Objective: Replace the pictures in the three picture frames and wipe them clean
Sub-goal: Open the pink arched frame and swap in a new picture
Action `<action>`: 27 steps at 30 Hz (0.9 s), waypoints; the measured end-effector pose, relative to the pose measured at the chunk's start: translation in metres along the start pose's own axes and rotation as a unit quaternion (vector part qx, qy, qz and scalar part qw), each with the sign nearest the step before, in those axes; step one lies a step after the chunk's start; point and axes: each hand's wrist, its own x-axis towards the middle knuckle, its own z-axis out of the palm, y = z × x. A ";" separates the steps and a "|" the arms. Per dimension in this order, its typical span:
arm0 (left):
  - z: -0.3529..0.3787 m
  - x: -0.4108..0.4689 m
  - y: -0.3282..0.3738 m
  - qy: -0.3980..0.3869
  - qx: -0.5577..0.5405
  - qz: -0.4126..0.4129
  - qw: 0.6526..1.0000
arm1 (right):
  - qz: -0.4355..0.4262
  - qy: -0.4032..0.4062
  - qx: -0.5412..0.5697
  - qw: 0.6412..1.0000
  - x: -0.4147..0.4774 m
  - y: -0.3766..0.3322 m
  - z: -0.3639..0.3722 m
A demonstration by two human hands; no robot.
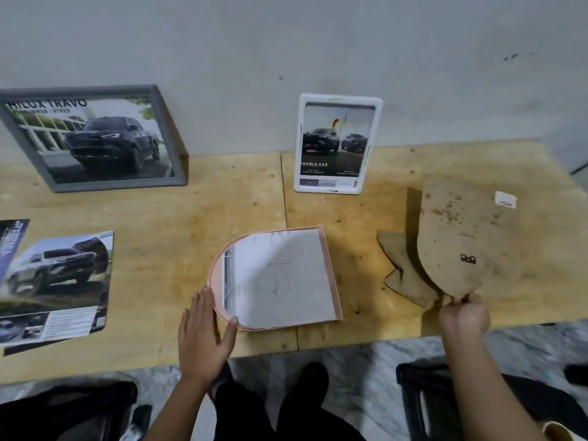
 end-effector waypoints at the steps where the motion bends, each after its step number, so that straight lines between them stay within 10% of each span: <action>1: 0.000 0.000 0.000 -0.002 -0.001 -0.001 1.000 | 0.005 0.024 -0.014 1.000 0.005 0.002 0.004; 9: -0.003 0.002 -0.001 -0.009 -0.017 -0.003 1.000 | 0.044 0.033 -0.242 0.969 -0.006 0.009 0.020; 16: -0.004 0.002 -0.003 -0.034 -0.017 0.003 0.999 | -0.183 -0.185 -0.536 0.803 -0.069 0.046 0.036; 22: -0.008 0.002 -0.004 -0.064 -0.014 -0.005 0.998 | -0.322 -0.386 -0.685 0.527 -0.096 0.105 0.056; 27: -0.015 0.003 -0.002 -0.086 -0.012 -0.010 0.996 | -0.329 -0.349 -0.739 0.472 -0.106 0.124 0.060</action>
